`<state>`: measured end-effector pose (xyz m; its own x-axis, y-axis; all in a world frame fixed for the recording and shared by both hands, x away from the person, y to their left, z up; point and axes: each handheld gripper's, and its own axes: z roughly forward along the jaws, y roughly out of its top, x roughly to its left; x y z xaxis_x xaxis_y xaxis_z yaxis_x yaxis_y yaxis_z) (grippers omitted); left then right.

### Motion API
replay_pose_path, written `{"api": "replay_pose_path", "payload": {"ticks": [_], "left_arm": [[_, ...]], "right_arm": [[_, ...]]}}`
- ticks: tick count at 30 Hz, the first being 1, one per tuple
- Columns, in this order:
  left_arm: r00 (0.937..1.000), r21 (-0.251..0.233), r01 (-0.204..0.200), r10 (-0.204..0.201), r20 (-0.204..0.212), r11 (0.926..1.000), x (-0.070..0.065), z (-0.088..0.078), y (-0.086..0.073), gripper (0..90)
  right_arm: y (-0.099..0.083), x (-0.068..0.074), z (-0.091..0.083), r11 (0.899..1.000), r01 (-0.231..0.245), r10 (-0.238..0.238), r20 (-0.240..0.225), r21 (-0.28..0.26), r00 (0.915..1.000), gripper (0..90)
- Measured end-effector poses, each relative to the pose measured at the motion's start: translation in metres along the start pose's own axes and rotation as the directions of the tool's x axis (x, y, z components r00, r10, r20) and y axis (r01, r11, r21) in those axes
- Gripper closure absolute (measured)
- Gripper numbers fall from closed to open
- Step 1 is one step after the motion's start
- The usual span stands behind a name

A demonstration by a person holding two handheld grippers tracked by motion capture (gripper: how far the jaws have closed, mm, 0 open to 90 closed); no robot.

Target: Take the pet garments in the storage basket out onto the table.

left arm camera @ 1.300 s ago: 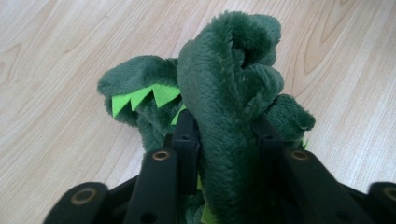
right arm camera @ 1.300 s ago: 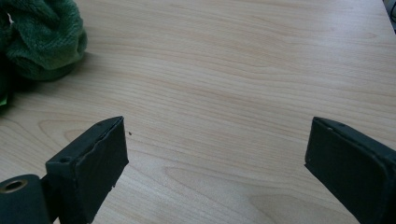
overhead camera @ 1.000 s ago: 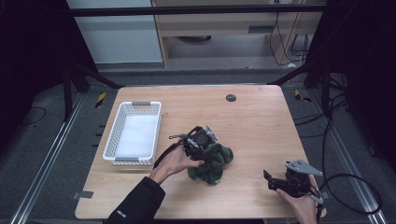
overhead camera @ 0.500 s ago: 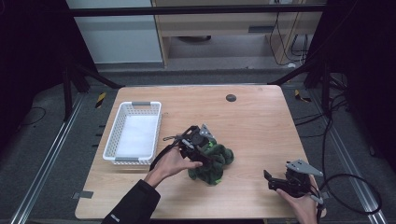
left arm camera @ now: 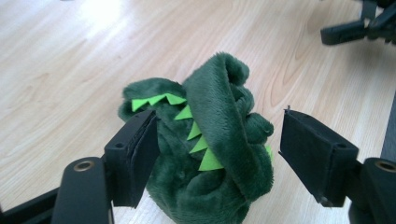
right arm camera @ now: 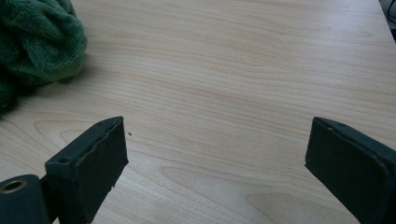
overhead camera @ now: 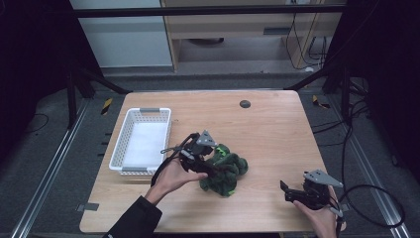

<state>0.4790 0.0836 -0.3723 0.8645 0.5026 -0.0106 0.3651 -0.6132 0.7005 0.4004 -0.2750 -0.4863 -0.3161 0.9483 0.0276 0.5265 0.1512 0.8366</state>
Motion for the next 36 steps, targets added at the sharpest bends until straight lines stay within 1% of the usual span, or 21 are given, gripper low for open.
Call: {"api": "replay_pose_path", "payload": {"ticks": [5,8,9,11,12,13,17,19,20,21,22,23,24,25,26,27,30,32,33,34,36], "left_arm": [[0.999,-0.052,0.036,-0.037,-0.024,0.998,0.003,-0.009,-0.012,26.1],[0.9967,-0.098,0.067,-0.071,-0.04,0.9929,0.006,-0.016,-0.024,26.2],[0.9967,-0.098,0.067,-0.071,-0.04,0.9929,0.006,-0.016,-0.024,26.2],[0.9944,-0.125,0.085,-0.092,-0.051,0.9884,0.008,-0.019,-0.031,26.1],[0.9916,-0.153,0.094,-0.106,-0.073,0.9837,0.009,-0.021,-0.038,26.0],[0.9916,-0.153,0.094,-0.106,-0.073,0.9837,0.009,-0.021,-0.038,26.0],[0.9872,-0.199,0.105,-0.126,-0.098,0.9743,0.011,-0.027,-0.05,25.5],[0.9838,-0.227,0.114,-0.142,-0.109,0.967,0.011,-0.031,-0.06,25.2],[0.9838,-0.227,0.114,-0.142,-0.109,0.967,0.011,-0.031,-0.06,25.1],[0.982,-0.239,0.122,-0.152,-0.113,0.9634,0.011,-0.033,-0.064,25.0],[0.9794,-0.247,0.131,-0.164,-0.118,0.96,0.011,-0.036,-0.07,25.0],[0.9794,-0.247,0.131,-0.164,-0.118,0.96,0.011,-0.036,-0.07,25.0],[0.9759,-0.257,0.145,-0.181,-0.122,0.9556,0.011,-0.039,-0.077,25.0],[0.9759,-0.257,0.145,-0.181,-0.122,0.9556,0.011,-0.039,-0.077,24.9],[0.9725,-0.269,0.151,-0.192,-0.132,0.9513,0.011,-0.042,-0.085,24.9],[0.9725,-0.269,0.151,-0.192,-0.132,0.9513,0.011,-0.042,-0.085,25.0],[0.9645,-0.281,0.165,-0.214,-0.155,0.9456,0.012,-0.047,-0.095,24.9],[0.9588,-0.296,0.179,-0.233,-0.162,0.9384,0.013,-0.05,-0.101,25.0],[0.9542,-0.307,0.183,-0.244,-0.173,0.934,0.013,-0.052,-0.107,25.0],[0.9542,-0.307,0.183,-0.244,-0.173,0.934,0.013,-0.052,-0.107,25.0],[0.9485,-0.311,0.196,-0.26,-0.181,0.9299,0.012,-0.054,-0.117,25.1]], "right_arm": [[0.0,0.0,0.0,1.0,-0.002,0.002,0.002,0.0,1.0,5.6],[0.0,0.001,0.0,1.0,-0.004,0.004,0.0,0.001,1.0,5.6],[0.0,0.001,0.0,1.0,-0.002,0.002,0.001,0.0,1.0,5.6],[0.0,0.001,0.0,1.0,-0.008,0.008,-0.001,0.003,1.0,5.6],[0.0,0.0,0.0,1.0,-0.004,0.004,0.002,0.002,1.0,5.6],[0.0,0.0,0.0,1.0,-0.004,0.004,0.002,0.002,1.0,5.6],[0.0,0.0,0.0,1.0,-0.002,0.002,0.005,0.003,1.0,5.6],[0.0,0.001,0.0,1.0,-0.006,0.006,0.002,0.004,1.0,5.6],[0.0,0.001,0.0,1.0,-0.006,0.006,0.002,0.004,1.0,5.6],[0.0,0.001,0.0,1.0,-0.013,0.013,0.001,0.005,0.9999,5.6],[-0.001,0.0,0.0,1.0,0.001,-0.001,0.007,0.001,1.0,5.6],[-0.001,0.0,0.0,1.0,0.001,-0.001,0.007,0.001,1.0,5.6],[-0.001,0.0,0.0,1.0,0.002,-0.002,0.007,0.002,1.0,5.6],[0.0,0.001,0.0,1.0,-0.011,0.011,0.002,0.005,0.9999,5.5],[0.0,0.001,0.0,1.0,-0.013,0.013,0.0,0.004,0.9999,5.5],[0.0,0.001,0.0,1.0,-0.013,0.013,0.0,0.004,0.9999,5.5],[-0.001,0.001,0.001,1.0,0.003,-0.003,0.007,0.004,1.0,5.5],[-0.001,0.002,0.0,1.0,-0.007,0.006,0.003,0.004,1.0,5.6],[-0.001,0.001,-0.001,1.0,-0.009,0.009,0.004,0.003,1.0,5.6],[-0.001,0.001,-0.001,1.0,-0.009,0.009,0.004,0.003,1.0,5.6],[-0.002,0.001,-0.001,1.0,-0.002,0.002,0.007,0.002,1.0,5.6]]}}
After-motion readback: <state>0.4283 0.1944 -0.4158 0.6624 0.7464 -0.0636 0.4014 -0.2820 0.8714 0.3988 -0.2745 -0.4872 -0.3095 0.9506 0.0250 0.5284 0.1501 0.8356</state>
